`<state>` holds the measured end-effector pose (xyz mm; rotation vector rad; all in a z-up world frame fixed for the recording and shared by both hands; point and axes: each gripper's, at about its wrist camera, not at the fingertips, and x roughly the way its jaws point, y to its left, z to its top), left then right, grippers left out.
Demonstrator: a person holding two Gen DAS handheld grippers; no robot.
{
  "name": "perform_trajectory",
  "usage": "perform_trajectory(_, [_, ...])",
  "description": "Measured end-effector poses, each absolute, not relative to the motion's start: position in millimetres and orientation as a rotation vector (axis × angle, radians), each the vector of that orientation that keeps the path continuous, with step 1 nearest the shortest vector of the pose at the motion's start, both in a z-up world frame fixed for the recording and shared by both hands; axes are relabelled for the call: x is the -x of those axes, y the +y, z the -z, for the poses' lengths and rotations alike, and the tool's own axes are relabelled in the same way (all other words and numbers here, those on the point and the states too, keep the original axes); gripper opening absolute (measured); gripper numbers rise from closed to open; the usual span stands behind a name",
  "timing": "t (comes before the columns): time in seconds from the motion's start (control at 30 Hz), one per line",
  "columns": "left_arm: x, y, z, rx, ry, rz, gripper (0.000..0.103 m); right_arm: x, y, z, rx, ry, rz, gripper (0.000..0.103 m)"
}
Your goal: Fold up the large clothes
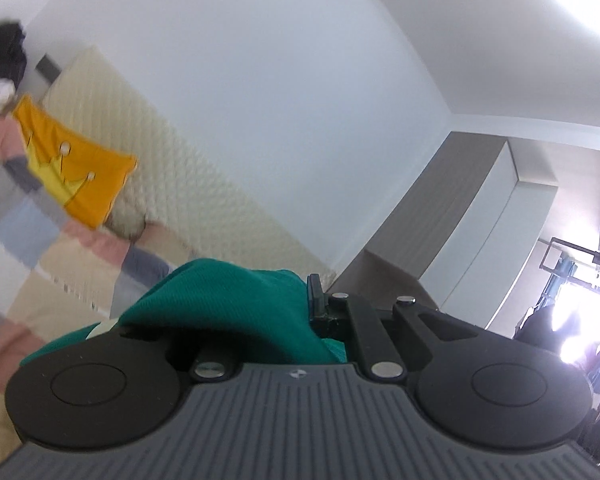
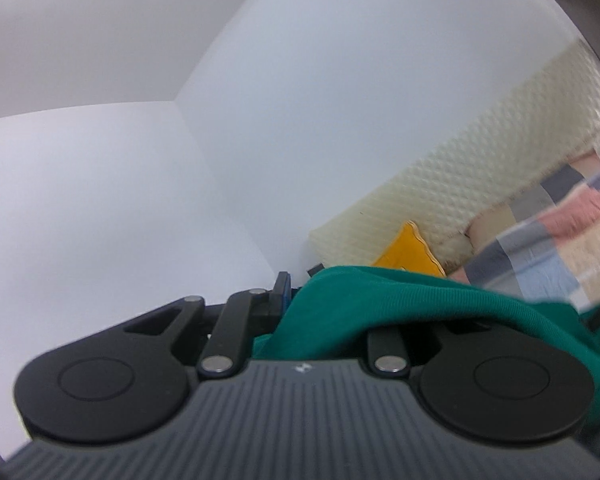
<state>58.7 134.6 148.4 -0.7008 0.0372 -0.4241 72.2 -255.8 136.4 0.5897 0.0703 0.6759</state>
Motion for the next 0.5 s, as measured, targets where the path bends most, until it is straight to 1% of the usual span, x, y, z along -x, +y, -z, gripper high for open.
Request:
perform_trajectory(0.23, [-16.8,138.4,-253.9,0.593,-0.063,0.374,0.009,-71.2,-251.1,-213.7,-0.575,0.053,-0.738,0.022])
perform_trajectory(0.5, [26.5,142.3,-380.6,0.523,-0.191,0.361,0.010,-48.8,-238.8,-316.7,-0.542,-0.045,-0.775,0.022])
